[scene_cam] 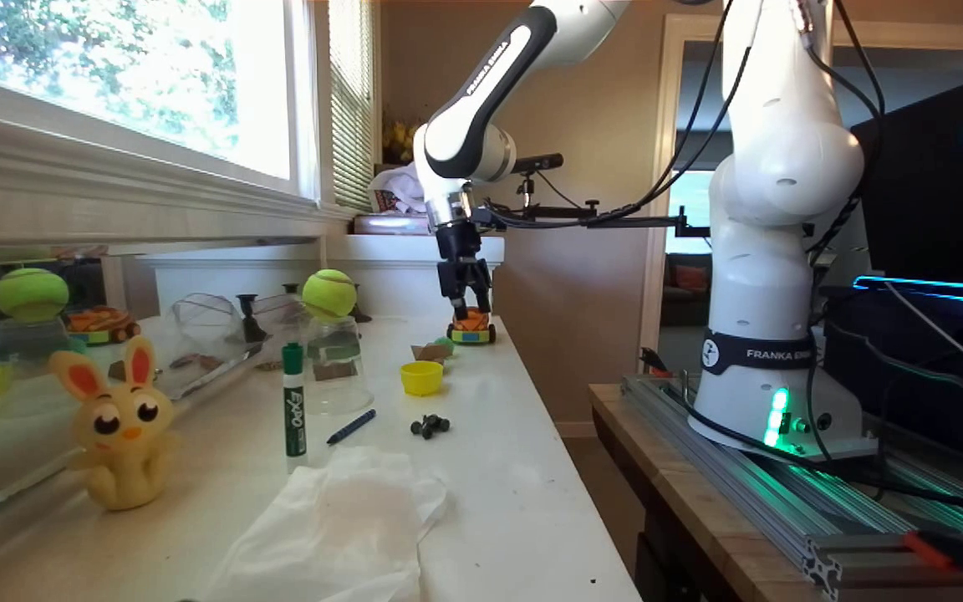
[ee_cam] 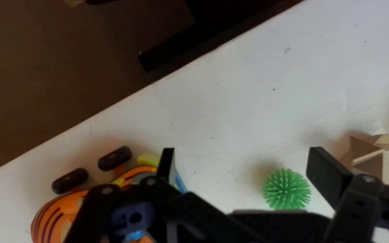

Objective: Put the yellow bowl on the counter, then place the green toy in it

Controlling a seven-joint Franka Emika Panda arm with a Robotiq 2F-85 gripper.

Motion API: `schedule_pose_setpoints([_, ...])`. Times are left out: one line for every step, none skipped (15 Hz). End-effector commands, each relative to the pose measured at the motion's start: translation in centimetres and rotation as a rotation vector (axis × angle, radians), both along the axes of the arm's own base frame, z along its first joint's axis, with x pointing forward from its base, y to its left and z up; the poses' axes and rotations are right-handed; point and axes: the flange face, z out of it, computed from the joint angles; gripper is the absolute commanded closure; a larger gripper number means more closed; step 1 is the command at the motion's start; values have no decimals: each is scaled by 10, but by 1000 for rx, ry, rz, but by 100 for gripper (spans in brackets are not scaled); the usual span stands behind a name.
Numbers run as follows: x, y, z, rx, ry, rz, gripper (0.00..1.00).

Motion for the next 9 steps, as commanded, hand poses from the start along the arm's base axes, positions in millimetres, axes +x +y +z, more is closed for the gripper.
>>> schedule_pose_setpoints([1, 12, 1, 14, -21, 23, 0])
schedule_pose_setpoints([2, 14, -1, 17, -20, 27, 0])
schedule_pose_setpoints([4, 16, -2, 19, -17, 32, 0])
schedule_pose_setpoints([6, 18, -3, 21, -16, 36, 0])
schedule_pose_setpoints([7, 19, -4, 22, -13, 38, 0])
schedule_pose_setpoints([9, 21, -6, 28, -16, 41, 0])
schedule_pose_setpoints([11, 22, -8, 33, -17, 40, 0])
schedule_pose_setpoints([13, 23, -9, 38, -21, 39, 0])
schedule_pose_setpoints([14, 24, -11, 41, -25, 37, 0])
